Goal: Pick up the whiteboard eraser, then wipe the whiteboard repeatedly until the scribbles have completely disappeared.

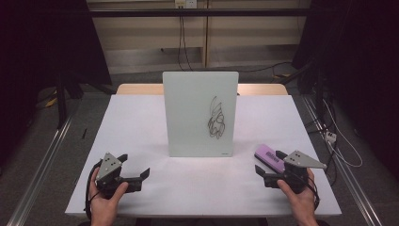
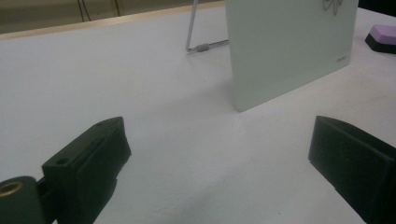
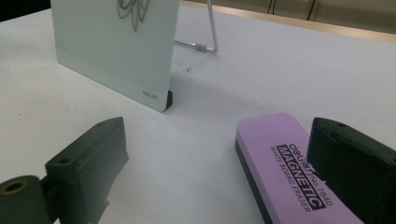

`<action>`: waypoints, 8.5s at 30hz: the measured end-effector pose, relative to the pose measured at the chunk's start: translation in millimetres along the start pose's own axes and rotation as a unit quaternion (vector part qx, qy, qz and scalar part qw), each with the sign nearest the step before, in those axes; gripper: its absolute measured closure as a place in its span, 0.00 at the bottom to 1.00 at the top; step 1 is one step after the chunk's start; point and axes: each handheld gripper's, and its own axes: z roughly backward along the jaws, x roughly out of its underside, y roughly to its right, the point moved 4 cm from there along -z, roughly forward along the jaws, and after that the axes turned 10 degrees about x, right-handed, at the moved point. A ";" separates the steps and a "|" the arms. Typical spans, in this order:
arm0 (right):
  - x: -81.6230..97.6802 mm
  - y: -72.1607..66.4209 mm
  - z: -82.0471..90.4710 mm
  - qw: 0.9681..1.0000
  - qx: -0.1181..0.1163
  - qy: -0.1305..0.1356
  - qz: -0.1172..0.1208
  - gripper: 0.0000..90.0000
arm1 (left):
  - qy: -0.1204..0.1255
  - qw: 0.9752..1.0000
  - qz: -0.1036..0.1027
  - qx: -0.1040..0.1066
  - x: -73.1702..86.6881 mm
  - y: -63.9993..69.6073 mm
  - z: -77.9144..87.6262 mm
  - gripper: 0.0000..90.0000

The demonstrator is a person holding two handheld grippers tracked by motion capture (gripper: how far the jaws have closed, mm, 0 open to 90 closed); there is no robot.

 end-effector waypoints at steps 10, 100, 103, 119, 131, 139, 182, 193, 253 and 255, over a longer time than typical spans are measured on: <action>-4.4 0.6 0.6 1.000 -0.013 -0.015 -0.001 0.05 | -0.012 1.000 0.003 -0.009 2.3 0.7 -2.8 0.06; -16.7 39.3 -43.2 0.975 0.000 -0.199 0.102 0.46 | -0.037 0.999 -0.005 0.021 3.4 -1.9 -10.0 0.06; -19.4 38.9 -40.8 0.978 -0.005 -0.186 0.094 0.46 | -0.036 0.999 -0.003 0.022 3.0 -2.5 -10.9 0.06; -36.4 21.7 -36.2 0.987 -0.037 -0.126 0.089 0.46 | -0.040 0.999 0.005 0.024 4.8 -4.3 -13.2 0.06; -42.1 12.2 -29.9 0.989 -0.047 -0.093 0.104 0.46 | -0.042 0.999 -0.001 0.025 3.3 -3.2 -13.8 0.06; -51.3 1.0 -24.6 0.989 -0.066 -0.062 0.113 0.46 | -0.037 0.999 0.006 0.019 4.7 -3.0 -9.9 0.06; -119.7 -62.9 -47.9 0.972 -0.082 0.024 0.217 0.46 | -0.041 0.999 0.015 0.016 7.5 -6.4 -9.7 0.06; -148.9 -64.3 -60.0 0.973 -0.086 0.053 0.206 0.46 | -0.045 0.999 0.011 0.016 7.4 -6.0 -10.8 0.06; -173.8 -72.4 -82.2 0.960 -0.049 0.068 0.268 0.46 | -0.047 0.999 0.013 0.017 8.8 -6.2 -9.4 0.06; -170.2 -73.2 -82.8 0.960 -0.052 0.067 0.268 0.46 | -0.048 0.999 0.013 0.015 8.8 -6.4 -9.1 0.06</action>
